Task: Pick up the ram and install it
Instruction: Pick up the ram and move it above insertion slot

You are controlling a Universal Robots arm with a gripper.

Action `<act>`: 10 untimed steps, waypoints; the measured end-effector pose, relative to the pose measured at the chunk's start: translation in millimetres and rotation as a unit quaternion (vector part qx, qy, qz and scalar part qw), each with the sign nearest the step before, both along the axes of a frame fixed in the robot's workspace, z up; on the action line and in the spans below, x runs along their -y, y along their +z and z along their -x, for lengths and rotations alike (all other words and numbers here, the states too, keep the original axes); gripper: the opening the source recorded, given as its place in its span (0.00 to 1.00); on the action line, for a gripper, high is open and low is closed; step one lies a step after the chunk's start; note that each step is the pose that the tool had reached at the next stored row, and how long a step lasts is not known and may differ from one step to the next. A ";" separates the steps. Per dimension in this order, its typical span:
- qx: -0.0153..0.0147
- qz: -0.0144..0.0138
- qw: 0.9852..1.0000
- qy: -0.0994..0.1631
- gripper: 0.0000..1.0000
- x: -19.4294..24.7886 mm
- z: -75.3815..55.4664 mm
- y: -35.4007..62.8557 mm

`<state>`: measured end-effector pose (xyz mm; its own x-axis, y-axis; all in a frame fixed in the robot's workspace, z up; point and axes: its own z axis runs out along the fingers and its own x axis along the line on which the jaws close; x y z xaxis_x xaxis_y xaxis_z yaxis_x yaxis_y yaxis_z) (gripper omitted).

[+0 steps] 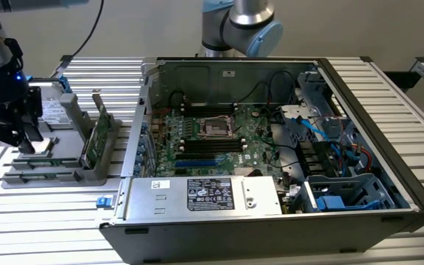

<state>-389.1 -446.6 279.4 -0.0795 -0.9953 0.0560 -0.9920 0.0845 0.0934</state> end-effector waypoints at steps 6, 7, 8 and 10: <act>0.000 0.000 1.000 0.002 0.36 6.5 8.5 -8.1; 0.000 0.000 1.000 0.004 0.36 7.2 8.9 -9.7; 0.000 0.000 1.000 0.007 0.36 7.9 9.2 -11.4; 0.000 0.000 1.000 0.012 0.36 8.8 9.7 -14.2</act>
